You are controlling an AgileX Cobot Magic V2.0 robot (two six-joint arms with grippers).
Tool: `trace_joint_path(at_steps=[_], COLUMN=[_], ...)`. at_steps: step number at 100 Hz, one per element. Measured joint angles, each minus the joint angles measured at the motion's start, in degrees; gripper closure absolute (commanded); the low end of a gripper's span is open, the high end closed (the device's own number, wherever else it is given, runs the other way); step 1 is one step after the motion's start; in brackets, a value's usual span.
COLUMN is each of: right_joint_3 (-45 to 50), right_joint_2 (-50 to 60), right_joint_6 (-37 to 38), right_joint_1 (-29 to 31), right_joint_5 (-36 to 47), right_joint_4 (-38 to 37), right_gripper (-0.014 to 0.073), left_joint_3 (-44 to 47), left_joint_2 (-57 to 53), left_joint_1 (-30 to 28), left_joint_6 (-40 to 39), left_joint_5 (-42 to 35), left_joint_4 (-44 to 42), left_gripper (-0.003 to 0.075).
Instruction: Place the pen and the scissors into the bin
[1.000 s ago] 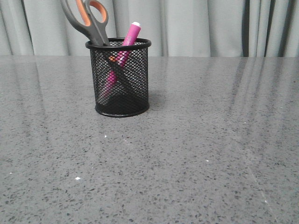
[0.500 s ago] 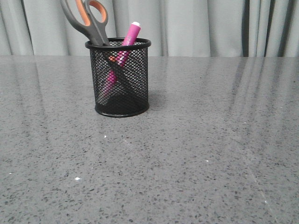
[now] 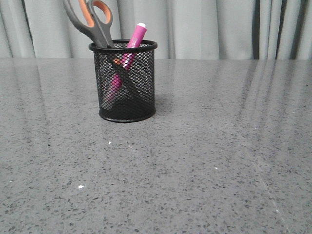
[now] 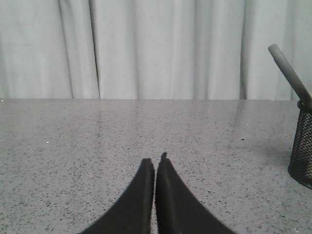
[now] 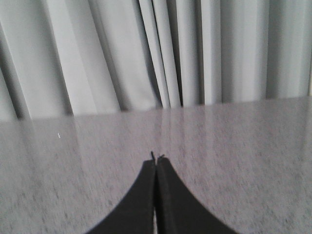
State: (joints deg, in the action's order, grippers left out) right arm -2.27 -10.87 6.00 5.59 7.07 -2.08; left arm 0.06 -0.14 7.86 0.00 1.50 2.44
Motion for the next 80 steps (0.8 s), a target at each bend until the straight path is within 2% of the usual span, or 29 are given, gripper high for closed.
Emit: trace_joint_path(at_steps=[15,44,80], right_joint_3=[0.40,2.77,2.77], right_joint_2=[2.18,11.07,11.47], right_joint_6=[-3.79,-6.64,-7.00], right_joint_1=[-1.91,-3.27,-3.27], right_joint_5=[-7.07,-11.66,-16.11], right_joint_4=[0.72,0.82,0.82], right_gripper=[0.0669,0.0669,0.0669], left_joint_3=[0.00,0.00,0.00], left_joint_2=[0.00,0.00,0.00], left_joint_1=[0.00,0.00,0.00], left_joint_6=[0.00,0.00,0.00], left_joint_5=[0.00,0.00,-0.13], left_joint_4=[0.00,0.00,0.00], left_gripper=[0.0741,0.0741,0.0741])
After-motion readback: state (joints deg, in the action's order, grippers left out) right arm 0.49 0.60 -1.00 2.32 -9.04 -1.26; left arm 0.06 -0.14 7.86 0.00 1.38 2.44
